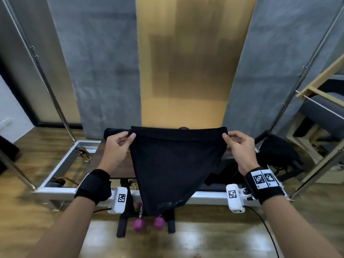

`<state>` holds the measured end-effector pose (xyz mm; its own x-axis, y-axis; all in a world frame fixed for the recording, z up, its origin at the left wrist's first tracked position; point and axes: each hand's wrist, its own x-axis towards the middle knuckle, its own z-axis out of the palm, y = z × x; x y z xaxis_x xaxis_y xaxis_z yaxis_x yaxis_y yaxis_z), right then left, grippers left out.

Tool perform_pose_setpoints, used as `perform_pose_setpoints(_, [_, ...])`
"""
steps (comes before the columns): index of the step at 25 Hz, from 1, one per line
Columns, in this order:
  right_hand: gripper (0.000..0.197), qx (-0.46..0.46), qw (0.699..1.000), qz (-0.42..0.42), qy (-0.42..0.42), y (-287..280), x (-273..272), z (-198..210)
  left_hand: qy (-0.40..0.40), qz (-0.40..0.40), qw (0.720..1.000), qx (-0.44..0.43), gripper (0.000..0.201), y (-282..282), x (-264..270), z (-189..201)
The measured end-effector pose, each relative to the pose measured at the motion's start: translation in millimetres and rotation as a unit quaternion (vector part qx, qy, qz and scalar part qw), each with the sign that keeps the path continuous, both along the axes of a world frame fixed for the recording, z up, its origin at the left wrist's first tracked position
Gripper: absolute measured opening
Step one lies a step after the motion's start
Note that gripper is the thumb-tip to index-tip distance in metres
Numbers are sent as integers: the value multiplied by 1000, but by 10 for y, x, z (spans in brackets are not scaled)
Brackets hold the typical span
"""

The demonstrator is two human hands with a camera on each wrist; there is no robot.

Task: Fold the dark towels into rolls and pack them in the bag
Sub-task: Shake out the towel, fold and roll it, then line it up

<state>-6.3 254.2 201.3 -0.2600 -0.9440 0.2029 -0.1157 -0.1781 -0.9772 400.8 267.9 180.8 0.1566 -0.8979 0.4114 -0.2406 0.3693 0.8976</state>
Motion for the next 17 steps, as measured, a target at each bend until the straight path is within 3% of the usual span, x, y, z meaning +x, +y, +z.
perform_pose_setpoints(9, [11,-4,1000,3,-16,-170,180,-91,24,93,995,-29,11,-159,89,9])
perform_pose_setpoints(14, [13,-5,999,-47,9,-639,318,-279,-18,151,988,-8,18,-567,226,-213])
perform_pose_setpoints(17, [14,31,999,-25,-33,-1086,456,-504,43,142,988,46,15,-928,232,-435])
